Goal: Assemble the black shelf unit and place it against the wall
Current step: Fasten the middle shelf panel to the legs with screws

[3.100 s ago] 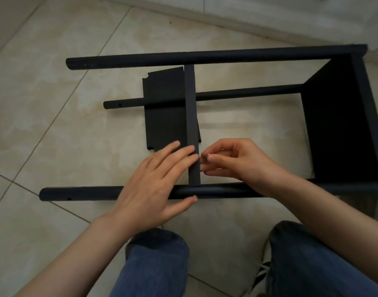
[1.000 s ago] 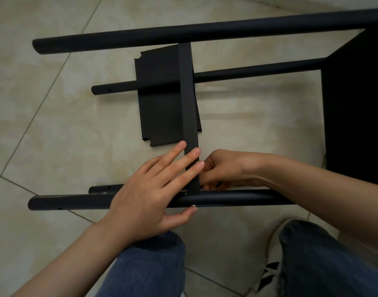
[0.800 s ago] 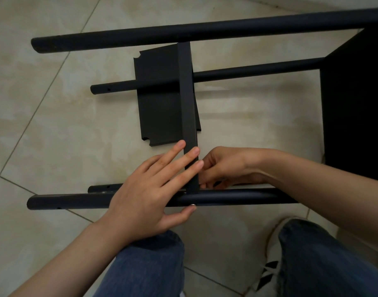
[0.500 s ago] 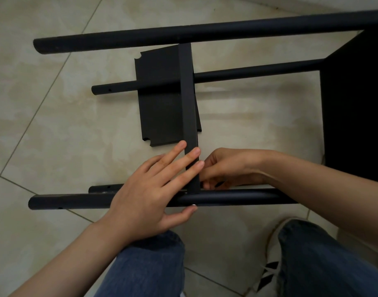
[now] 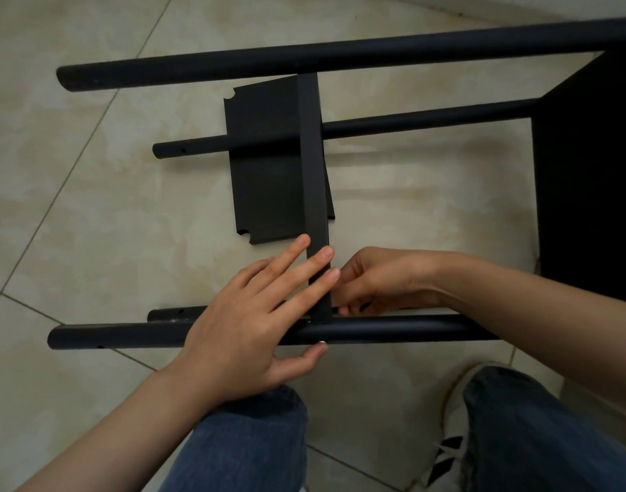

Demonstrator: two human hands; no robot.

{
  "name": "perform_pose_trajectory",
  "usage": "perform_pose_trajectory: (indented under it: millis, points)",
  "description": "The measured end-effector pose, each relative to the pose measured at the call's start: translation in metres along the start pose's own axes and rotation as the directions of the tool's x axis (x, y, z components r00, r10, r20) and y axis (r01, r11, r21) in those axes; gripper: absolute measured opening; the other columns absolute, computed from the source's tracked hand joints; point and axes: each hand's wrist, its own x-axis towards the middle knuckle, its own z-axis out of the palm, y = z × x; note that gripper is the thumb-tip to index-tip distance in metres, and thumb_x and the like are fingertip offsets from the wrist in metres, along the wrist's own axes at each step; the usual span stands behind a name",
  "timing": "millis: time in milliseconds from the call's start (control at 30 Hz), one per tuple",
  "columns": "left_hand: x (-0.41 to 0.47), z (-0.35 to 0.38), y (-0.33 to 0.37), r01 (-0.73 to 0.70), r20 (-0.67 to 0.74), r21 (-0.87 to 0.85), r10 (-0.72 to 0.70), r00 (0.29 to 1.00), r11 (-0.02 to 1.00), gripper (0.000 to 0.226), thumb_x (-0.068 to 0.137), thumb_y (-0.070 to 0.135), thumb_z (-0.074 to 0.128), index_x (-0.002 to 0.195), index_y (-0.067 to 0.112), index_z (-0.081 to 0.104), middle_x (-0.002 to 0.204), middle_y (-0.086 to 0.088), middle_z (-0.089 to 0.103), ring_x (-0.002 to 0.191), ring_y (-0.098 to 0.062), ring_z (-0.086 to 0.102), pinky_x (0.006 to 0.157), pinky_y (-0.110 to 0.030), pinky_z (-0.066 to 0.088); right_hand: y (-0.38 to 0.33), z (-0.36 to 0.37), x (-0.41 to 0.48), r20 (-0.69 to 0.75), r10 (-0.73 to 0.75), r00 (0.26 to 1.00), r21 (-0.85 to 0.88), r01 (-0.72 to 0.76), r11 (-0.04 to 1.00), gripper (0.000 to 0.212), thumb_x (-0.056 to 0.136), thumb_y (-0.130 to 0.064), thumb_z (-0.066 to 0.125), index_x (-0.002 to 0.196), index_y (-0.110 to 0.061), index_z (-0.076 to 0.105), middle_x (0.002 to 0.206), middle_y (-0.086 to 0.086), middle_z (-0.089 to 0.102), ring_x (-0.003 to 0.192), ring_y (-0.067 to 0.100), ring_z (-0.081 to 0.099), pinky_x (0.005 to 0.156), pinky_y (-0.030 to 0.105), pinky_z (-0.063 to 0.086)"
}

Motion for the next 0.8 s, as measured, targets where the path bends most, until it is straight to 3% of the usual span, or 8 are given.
perform_pose_trajectory:
  millis: [267, 500, 700, 800]
  points:
    - [0.000, 0.000, 0.000, -0.002, -0.003, -0.001, 0.002, 1.000, 1.000, 0.072, 0.090, 0.046, 0.065, 0.150, 0.011, 0.043, 0.162, -0.006, 0.033, 0.153, -0.027, 0.025, 0.110, -0.046, 0.043, -0.001, 0.003, 0.001, 0.017, 0.001, 1.000, 0.016, -0.002, 1.000, 0.031, 0.093, -0.009, 0.062, 0.064, -0.016, 0.070, 0.064, -0.001, 0.066, 0.058, 0.008, 0.056, 0.061, 0.018, 0.046]
    - [0.000, 0.000, 0.001, 0.002, 0.002, -0.002, -0.002, 1.000, 1.000, 0.073, 0.090, 0.046, 0.065, 0.150, 0.011, 0.044, 0.162, -0.007, 0.033, 0.153, -0.027, 0.025, 0.109, -0.048, 0.043, 0.002, 0.002, 0.005, 0.009, 0.045, 0.999, 0.017, -0.045, 0.999, 0.041, 0.092, -0.012, 0.065, 0.052, -0.020, 0.069, 0.056, -0.002, 0.061, 0.053, 0.008, 0.051, 0.060, 0.020, 0.043]
    - [0.000, 0.000, 0.000, 0.003, 0.008, -0.002, -0.003, 1.000, 1.000, 0.072, 0.091, 0.047, 0.064, 0.150, 0.011, 0.043, 0.162, -0.006, 0.032, 0.153, -0.027, 0.024, 0.110, -0.046, 0.042, 0.001, -0.005, 0.001, 0.064, 0.069, 0.996, 0.049, -0.072, 0.996, 0.030, 0.090, -0.016, 0.068, 0.060, -0.020, 0.074, 0.064, -0.001, 0.062, 0.064, 0.010, 0.054, 0.070, 0.022, 0.044]
    - [0.000, 0.000, 0.000, 0.001, 0.005, 0.002, -0.001, 1.000, 1.000, 0.072, 0.091, 0.046, 0.064, 0.150, 0.011, 0.044, 0.162, -0.006, 0.033, 0.153, -0.027, 0.024, 0.111, -0.044, 0.041, 0.002, -0.004, 0.003, 0.051, 0.075, 0.996, 0.028, -0.076, 0.997, 0.029, 0.091, -0.018, 0.068, 0.062, -0.020, 0.072, 0.065, -0.001, 0.062, 0.061, 0.010, 0.054, 0.067, 0.021, 0.044]
